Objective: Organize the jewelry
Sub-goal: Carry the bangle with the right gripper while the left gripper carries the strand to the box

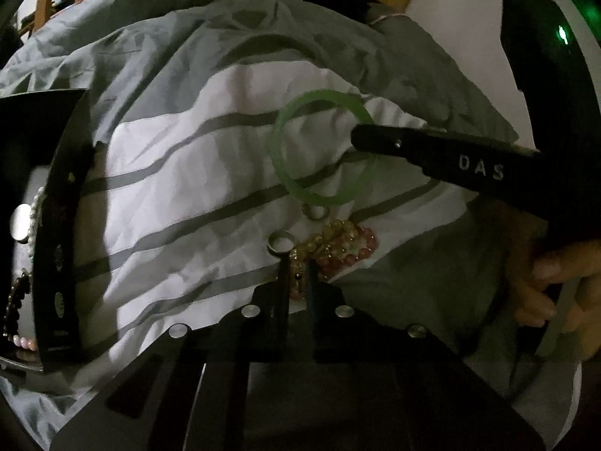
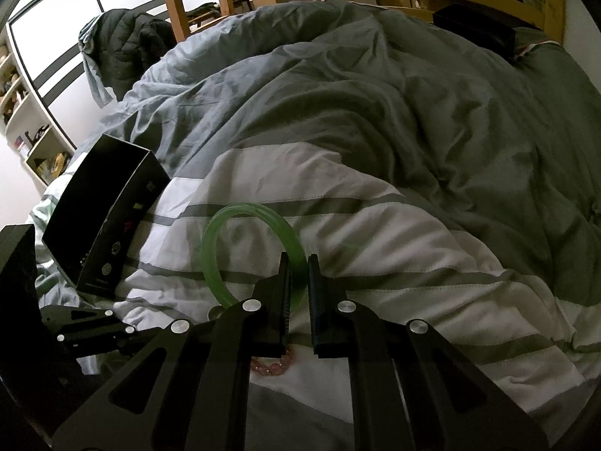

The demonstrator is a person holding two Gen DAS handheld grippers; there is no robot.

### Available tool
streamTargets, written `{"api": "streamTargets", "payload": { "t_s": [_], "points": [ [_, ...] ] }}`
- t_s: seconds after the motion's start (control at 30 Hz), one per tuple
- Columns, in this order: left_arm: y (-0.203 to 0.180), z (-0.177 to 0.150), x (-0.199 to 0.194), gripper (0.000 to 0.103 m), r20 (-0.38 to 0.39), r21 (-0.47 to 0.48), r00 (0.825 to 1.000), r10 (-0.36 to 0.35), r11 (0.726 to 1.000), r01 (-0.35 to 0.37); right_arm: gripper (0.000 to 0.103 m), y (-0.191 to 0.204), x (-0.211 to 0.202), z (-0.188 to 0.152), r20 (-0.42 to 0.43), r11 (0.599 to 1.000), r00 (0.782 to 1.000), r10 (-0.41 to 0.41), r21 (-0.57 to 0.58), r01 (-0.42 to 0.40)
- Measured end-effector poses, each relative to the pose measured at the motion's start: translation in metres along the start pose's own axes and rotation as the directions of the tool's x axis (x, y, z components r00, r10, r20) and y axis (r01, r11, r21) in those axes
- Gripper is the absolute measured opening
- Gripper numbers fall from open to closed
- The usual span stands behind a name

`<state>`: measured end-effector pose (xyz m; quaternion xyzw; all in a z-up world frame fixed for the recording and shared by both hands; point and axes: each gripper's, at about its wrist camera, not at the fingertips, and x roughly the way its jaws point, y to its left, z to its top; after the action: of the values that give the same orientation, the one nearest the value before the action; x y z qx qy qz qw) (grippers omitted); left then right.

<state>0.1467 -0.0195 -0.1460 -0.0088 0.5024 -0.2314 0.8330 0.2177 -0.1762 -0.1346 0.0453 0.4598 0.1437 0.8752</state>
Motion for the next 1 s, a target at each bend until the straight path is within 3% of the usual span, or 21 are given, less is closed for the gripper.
{"api": "streamTargets", "payload": {
  "t_s": [0.57,1.0],
  "points": [
    [0.015,0.018,-0.039,0.008,0.104,-0.079,0.994,-0.038,0.996,0.046,0.009,-0.003,-0.006,0.0,0.009,1.0,1.0,0.003,0.008,-0.003],
    [0.011,0.026,-0.075,0.008,0.173,-0.063,0.985,-0.012,0.998,0.023,0.009,0.012,-0.044,0.004,0.05,0.999,0.999,-0.017,-0.033,0.019]
  ]
}}
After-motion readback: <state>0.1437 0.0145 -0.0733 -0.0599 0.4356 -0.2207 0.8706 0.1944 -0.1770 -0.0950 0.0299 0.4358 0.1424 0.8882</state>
